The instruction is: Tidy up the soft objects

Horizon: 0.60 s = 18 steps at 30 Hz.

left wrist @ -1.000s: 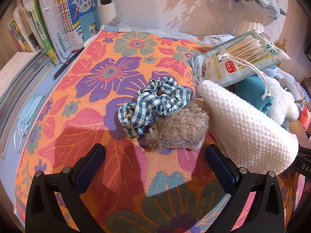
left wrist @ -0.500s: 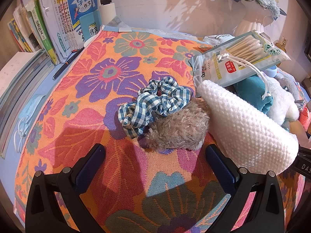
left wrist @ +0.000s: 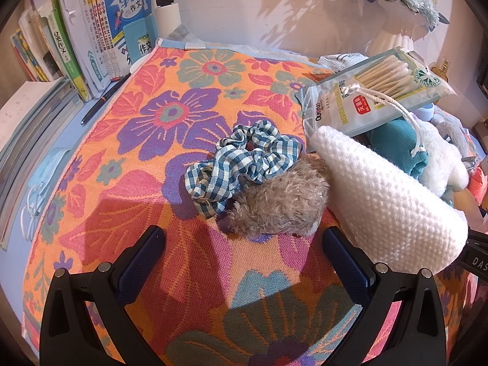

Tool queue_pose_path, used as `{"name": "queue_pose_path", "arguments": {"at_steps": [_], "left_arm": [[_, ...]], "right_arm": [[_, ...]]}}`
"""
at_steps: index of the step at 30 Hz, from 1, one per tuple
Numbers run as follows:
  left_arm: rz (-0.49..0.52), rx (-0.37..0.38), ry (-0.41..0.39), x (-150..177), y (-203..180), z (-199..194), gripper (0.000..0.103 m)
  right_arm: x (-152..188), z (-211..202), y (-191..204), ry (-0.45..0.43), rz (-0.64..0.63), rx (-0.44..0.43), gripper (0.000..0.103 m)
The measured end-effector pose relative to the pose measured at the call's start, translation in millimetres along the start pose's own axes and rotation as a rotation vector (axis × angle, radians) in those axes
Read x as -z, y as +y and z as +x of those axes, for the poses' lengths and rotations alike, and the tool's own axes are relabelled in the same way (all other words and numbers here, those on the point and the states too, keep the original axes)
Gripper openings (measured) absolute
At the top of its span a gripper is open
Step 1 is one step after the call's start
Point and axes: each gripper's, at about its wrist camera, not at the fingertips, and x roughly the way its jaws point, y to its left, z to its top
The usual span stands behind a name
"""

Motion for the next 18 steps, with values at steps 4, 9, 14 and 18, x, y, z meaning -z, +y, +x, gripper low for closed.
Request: {"name": "queue_pose_path", "arguments": {"at_steps": [4,9,14,18], "left_arm": [[0.000,-0.004,0.009,1,-1,1,0.103],[0.034,-0.005,0.007,13,-3,-10,0.103],[0.112,0.037,-0.040,27,-11,-33,0.102],[0.153,0.098,-0.214,30,-16,-77,0.102]], "right_arm": [[2,-1,0,0.033,0.026,0.014,0.103],[5,-7,4,0.100,0.058,0.034,0.103],[21,-26,7,0.104,0.037,0.030,0.103],[35,-51,6,-0.027,0.064,-0.009,0.103]]}}
